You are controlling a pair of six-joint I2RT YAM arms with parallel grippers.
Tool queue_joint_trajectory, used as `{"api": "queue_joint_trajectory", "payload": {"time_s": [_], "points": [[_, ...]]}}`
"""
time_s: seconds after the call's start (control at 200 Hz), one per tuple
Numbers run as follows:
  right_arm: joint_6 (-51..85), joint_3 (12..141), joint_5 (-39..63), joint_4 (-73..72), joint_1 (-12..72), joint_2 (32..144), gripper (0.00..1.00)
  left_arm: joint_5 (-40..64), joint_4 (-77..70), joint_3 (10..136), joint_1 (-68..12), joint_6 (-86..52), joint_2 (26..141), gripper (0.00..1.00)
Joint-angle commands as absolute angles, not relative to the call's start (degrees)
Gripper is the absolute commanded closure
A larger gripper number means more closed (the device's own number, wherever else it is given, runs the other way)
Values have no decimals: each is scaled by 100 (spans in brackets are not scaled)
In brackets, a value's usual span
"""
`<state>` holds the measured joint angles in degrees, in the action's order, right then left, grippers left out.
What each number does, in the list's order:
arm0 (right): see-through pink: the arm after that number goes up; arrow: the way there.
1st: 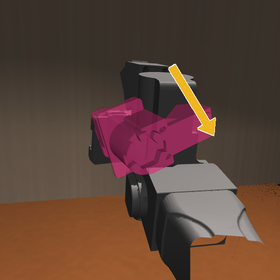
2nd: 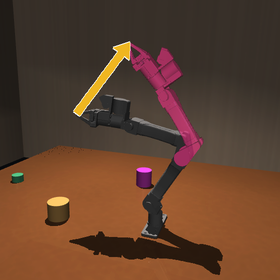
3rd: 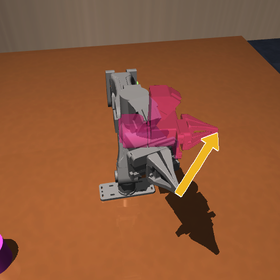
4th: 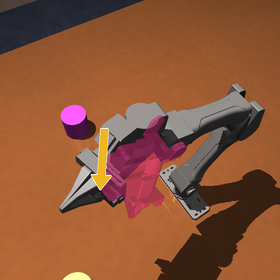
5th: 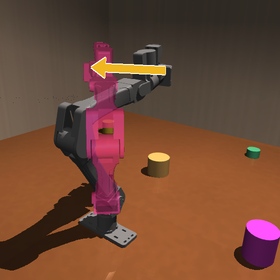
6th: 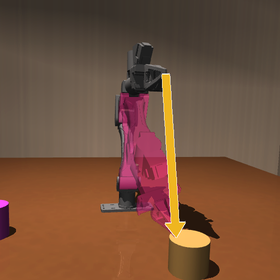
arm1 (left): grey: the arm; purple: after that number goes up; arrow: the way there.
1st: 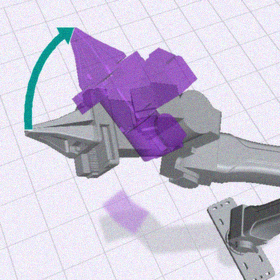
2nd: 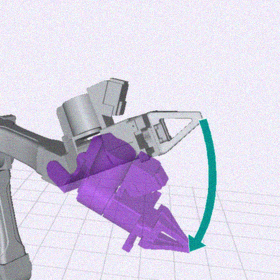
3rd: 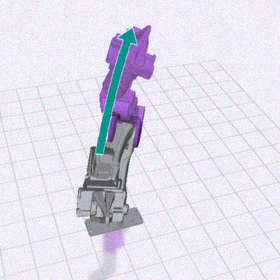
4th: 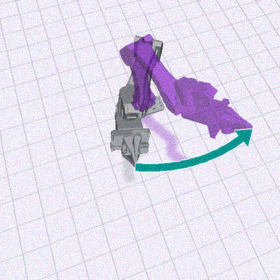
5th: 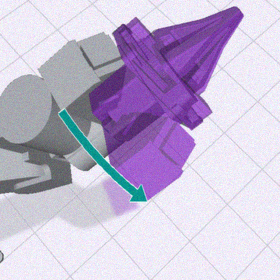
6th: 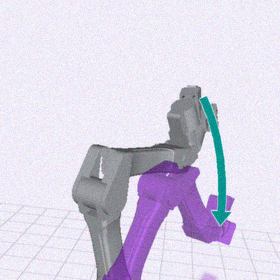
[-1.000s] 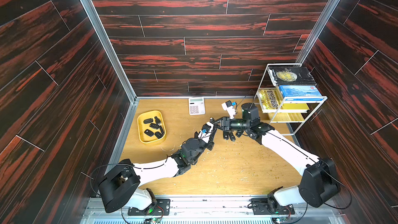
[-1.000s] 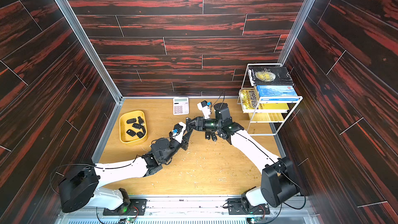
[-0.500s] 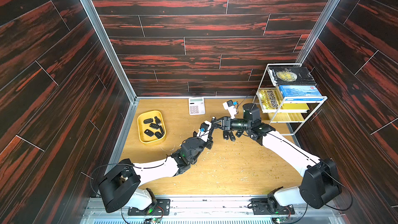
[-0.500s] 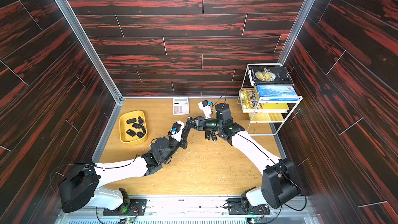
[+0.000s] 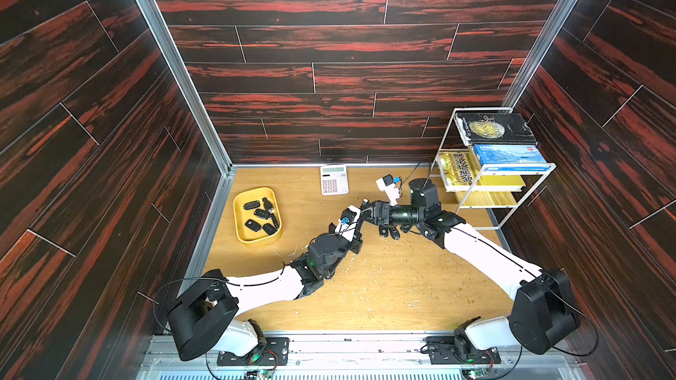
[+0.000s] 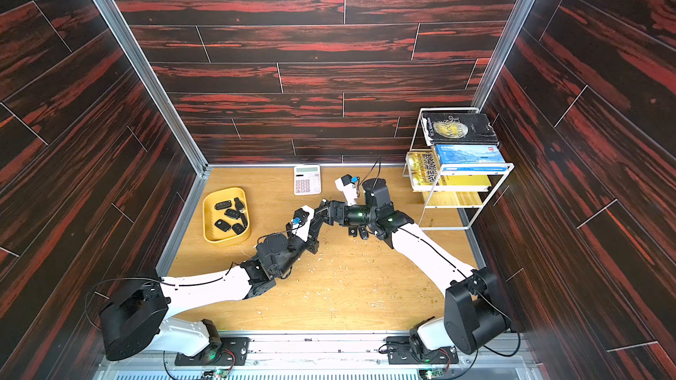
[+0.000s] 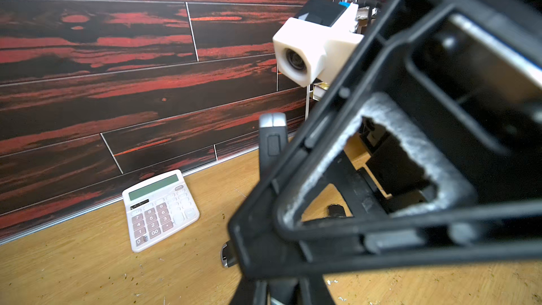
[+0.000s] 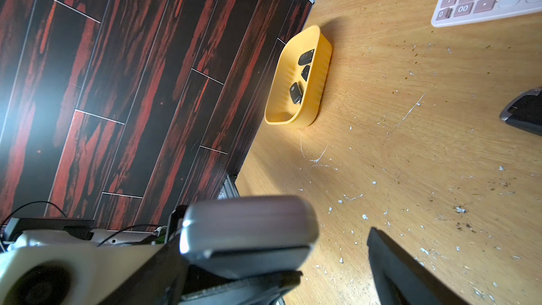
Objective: Place the car key into the storage box
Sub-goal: Pick up the car key from the center of the board, then place the car key in the storage box.
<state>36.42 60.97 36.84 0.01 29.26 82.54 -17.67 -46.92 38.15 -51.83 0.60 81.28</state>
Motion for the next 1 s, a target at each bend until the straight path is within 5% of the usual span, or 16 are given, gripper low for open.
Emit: {"api": "queue_joint_trajectory", "payload": {"time_s": [0.0,0.336,0.686,0.997], "points": [[3595,6259,3656,62,2944,8295,1,-1942,-4721,3843,-5203,51,7898,90],[3493,6832,3386,99,2749,8579,1,-2281,-3810,3527,-4922,-713,7243,89],[3817,6764,3758,-977,2244,9230,2,-2728,86,4147,-4112,-1120,5431,91],[4053,5980,4068,-1801,2217,9295,1,-2250,1705,4870,-2436,-1229,5358,91]]}}
